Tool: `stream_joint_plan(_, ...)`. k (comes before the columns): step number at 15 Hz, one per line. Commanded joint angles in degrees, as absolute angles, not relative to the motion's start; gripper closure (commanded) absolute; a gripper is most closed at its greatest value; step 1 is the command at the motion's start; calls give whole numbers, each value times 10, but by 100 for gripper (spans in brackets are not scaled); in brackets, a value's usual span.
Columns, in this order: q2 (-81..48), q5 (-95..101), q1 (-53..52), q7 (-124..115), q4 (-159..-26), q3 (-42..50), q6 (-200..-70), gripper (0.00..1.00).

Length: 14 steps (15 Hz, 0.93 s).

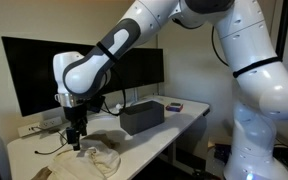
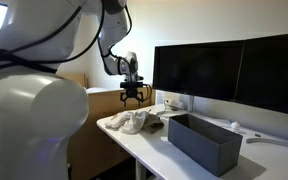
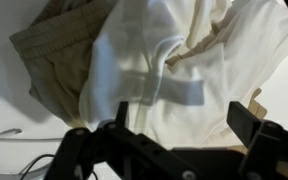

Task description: Put the clothing in the grey box.

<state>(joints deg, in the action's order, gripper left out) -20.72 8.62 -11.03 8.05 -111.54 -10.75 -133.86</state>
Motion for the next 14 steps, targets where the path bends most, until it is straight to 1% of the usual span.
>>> stream_joint_plan(1, -268, 101, -126, 101, -1068, -109, -1350, 0)
stream_joint_plan(7, -336, 215, -172, 69, -1048, -58, -1344, 0)
stream_joint_plan(10, -349, 227, -176, 87, -1052, -60, -1312, 0)
stream_joint_plan(11, -343, 228, -176, 88, -1058, -63, -1310, 25)
stream_joint_plan(12, -336, 227, -177, 92, -1063, -65, -1305, 27)
stream_joint_plan(14, -319, 222, -172, 102, -1072, -73, -1302, 40)
